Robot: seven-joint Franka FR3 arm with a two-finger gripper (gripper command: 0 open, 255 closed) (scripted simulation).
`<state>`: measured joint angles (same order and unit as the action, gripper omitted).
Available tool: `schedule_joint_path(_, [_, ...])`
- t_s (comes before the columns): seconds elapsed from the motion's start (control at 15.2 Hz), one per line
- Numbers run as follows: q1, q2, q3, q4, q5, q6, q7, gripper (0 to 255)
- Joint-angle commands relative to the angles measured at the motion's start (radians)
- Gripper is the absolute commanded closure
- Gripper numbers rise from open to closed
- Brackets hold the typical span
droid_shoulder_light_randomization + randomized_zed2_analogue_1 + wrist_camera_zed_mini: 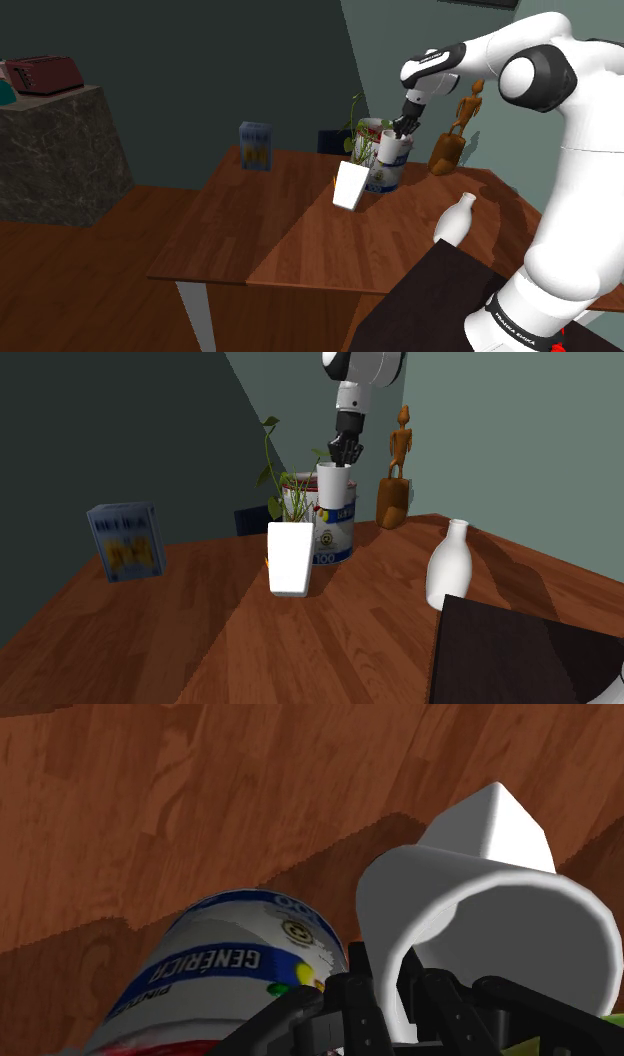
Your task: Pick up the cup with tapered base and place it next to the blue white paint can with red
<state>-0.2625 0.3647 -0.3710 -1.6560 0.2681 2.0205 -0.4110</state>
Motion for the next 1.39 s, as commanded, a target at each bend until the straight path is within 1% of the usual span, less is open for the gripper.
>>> schedule_joint_path(0.0, [0.000, 0.010, 0.003, -0.015, 0.006, 0.025, -0.005, 255])
schedule_joint_path(0.66, [-0.006, 0.063, 0.017, -0.076, 0.039, 0.133, -0.035, 255])
schedule_joint_path(1.32, [-0.017, 0.132, 0.036, -0.114, 0.079, 0.234, -0.069, 255])
